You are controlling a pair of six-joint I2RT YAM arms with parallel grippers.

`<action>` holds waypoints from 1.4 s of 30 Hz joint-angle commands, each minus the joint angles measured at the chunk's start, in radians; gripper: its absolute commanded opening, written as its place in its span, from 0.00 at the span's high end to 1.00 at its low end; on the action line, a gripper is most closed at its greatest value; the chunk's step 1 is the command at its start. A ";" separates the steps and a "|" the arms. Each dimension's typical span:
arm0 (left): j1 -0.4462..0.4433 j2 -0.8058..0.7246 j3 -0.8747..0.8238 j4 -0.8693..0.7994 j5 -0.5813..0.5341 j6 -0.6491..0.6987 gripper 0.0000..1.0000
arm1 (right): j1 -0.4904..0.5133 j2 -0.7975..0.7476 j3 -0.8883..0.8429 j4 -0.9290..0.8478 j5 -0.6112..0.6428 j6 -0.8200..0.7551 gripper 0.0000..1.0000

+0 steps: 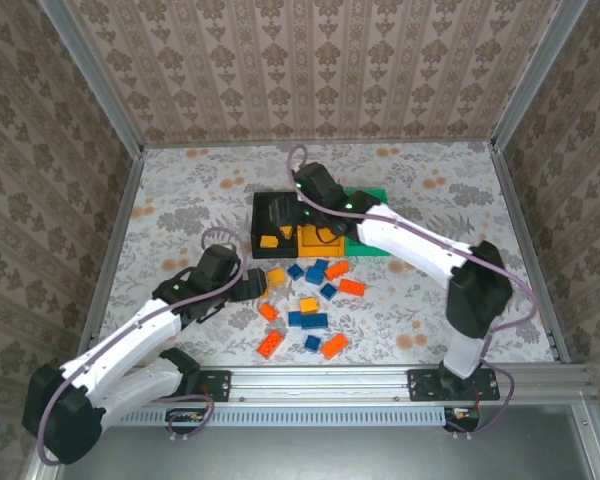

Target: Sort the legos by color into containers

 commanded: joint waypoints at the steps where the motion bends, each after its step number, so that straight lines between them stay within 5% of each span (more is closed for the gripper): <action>1: -0.037 0.067 0.037 0.042 -0.024 0.046 0.04 | 0.002 -0.088 -0.138 0.046 -0.013 0.043 0.25; 8: -0.073 0.262 0.101 0.017 -0.092 0.066 0.05 | 0.000 -0.238 -0.321 0.056 0.034 0.073 0.24; 18: -0.115 0.437 0.151 0.015 -0.161 0.100 0.01 | -0.001 -0.346 -0.366 0.047 0.099 0.061 0.23; 26: -0.105 0.519 0.158 0.065 -0.156 0.109 0.25 | -0.010 -0.379 -0.376 0.042 0.102 0.061 0.22; 35: -0.106 0.463 0.136 0.027 -0.160 0.093 0.43 | -0.018 -0.391 -0.384 0.039 0.104 0.063 0.22; 42: -0.115 0.258 0.233 -0.074 -0.180 0.114 0.44 | -0.027 -0.403 -0.399 0.042 0.111 0.071 0.22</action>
